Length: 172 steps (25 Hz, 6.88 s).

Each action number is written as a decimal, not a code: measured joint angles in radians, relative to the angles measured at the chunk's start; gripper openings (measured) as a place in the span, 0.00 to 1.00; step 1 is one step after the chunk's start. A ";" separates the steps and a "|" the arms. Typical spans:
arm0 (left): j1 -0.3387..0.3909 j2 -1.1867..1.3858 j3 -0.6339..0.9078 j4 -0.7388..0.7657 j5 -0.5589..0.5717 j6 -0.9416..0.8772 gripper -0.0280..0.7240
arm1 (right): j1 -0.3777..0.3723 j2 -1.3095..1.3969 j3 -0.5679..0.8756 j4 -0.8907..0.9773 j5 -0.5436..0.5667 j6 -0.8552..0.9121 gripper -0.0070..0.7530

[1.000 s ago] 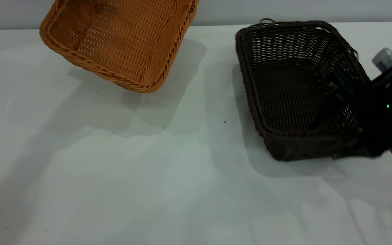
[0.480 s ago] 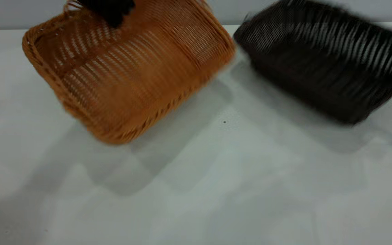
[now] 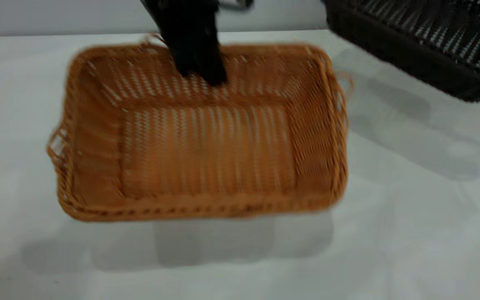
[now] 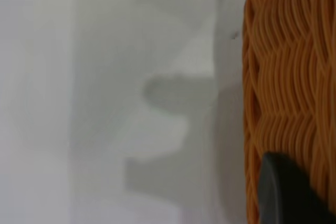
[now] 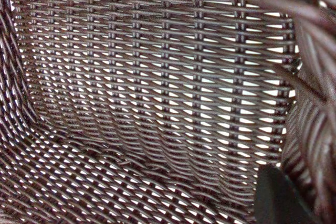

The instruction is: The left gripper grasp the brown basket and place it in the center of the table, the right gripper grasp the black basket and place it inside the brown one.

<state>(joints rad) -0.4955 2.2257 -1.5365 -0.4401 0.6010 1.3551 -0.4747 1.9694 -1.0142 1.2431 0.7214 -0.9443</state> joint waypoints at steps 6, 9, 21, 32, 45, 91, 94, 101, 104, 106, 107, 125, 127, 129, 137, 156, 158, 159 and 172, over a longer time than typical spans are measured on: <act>-0.035 0.076 0.000 -0.085 -0.058 0.116 0.17 | 0.000 0.000 -0.001 -0.029 0.040 0.000 0.11; -0.036 0.080 0.000 -0.092 -0.076 0.117 0.28 | 0.000 0.000 -0.004 -0.032 0.066 0.000 0.11; 0.001 -0.036 0.000 -0.100 -0.166 -0.265 0.82 | 0.000 0.000 -0.005 -0.086 0.133 0.069 0.11; 0.274 -0.208 0.000 -0.100 -0.145 -0.582 0.79 | 0.274 -0.135 -0.006 -0.354 0.189 0.375 0.11; 0.308 -0.208 0.000 -0.099 -0.142 -0.586 0.79 | 0.660 -0.105 -0.006 -0.383 0.010 0.494 0.11; 0.406 -0.724 0.000 -0.015 0.125 -0.600 0.79 | 0.436 -0.900 -0.006 -0.449 0.281 0.290 0.78; 0.449 -0.808 0.000 0.006 0.233 -0.688 0.79 | 0.436 -1.001 -0.004 -0.508 0.356 0.325 0.78; 0.473 -0.956 0.005 0.126 0.536 -0.896 0.79 | 0.435 -1.214 0.132 -0.542 0.399 0.341 0.78; 0.473 -1.028 0.046 0.228 0.565 -1.043 0.79 | 0.435 -1.308 0.220 -0.553 0.403 0.341 0.78; 0.473 -1.083 0.089 0.280 0.565 -1.115 0.79 | 0.435 -1.369 0.271 -0.568 0.403 0.341 0.78; 0.473 -1.118 0.119 0.299 0.565 -1.133 0.79 | 0.435 -1.398 0.294 -0.573 0.403 0.341 0.78; 0.473 -1.859 0.758 0.231 0.562 -1.163 0.79 | 0.487 -1.804 0.421 -0.979 0.457 0.609 0.78; 0.473 -1.919 0.793 0.225 0.565 -1.161 0.79 | 0.500 -1.825 0.421 -1.014 0.460 0.631 0.78; 0.473 -1.972 0.818 0.223 0.565 -1.161 0.78 | 0.505 -1.838 0.421 -1.028 0.461 0.639 0.78; 0.473 -2.077 0.858 0.225 0.565 -1.161 0.79 | 0.505 -1.861 0.445 -1.034 0.448 0.627 0.78; 0.473 -2.106 0.983 0.341 0.561 -1.183 0.79 | 0.505 -1.986 0.533 -1.018 0.427 0.617 0.78; 0.473 -2.110 1.009 0.355 0.561 -1.188 0.79 | 0.505 -1.986 0.533 -1.018 0.427 0.617 0.78; 0.473 -2.112 1.018 0.359 0.558 -1.191 0.79 | 0.505 -1.986 0.533 -1.018 0.427 0.617 0.78; 0.473 -2.112 1.047 0.395 0.507 -1.241 0.79 | 0.505 -1.986 0.533 -1.017 0.427 0.617 0.78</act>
<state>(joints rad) -0.0224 0.1137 -0.4900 -0.0452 1.1081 0.1142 0.0301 -0.0164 -0.4810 0.2259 1.1486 -0.3273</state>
